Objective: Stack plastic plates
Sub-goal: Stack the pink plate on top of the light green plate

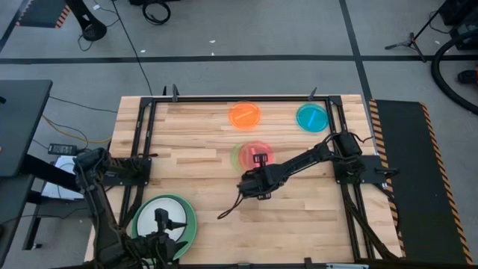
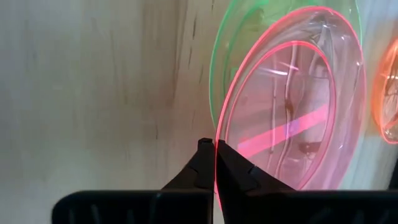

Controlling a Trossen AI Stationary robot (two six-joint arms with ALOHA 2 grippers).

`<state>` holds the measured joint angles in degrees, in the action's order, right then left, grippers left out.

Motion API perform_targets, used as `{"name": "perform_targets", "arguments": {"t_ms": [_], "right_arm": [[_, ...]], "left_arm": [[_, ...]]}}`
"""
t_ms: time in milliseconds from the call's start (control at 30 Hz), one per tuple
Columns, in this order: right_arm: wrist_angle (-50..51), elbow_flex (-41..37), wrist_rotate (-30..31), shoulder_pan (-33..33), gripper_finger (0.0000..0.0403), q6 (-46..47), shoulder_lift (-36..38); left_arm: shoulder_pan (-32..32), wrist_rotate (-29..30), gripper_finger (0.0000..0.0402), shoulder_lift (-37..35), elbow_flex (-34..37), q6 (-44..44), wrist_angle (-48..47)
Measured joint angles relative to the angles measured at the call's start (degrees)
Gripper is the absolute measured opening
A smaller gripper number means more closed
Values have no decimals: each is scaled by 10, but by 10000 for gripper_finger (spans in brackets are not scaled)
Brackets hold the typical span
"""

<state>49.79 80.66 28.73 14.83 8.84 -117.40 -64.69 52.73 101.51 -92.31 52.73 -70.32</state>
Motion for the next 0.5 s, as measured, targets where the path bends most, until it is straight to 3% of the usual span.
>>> {"name": "perform_targets", "arguments": {"t_ms": [500], "right_arm": [[-76, 0, 17, -2, 54, -18, 0]], "left_arm": [[-12, -16, 270, 0, 0, 6, -10]]}}
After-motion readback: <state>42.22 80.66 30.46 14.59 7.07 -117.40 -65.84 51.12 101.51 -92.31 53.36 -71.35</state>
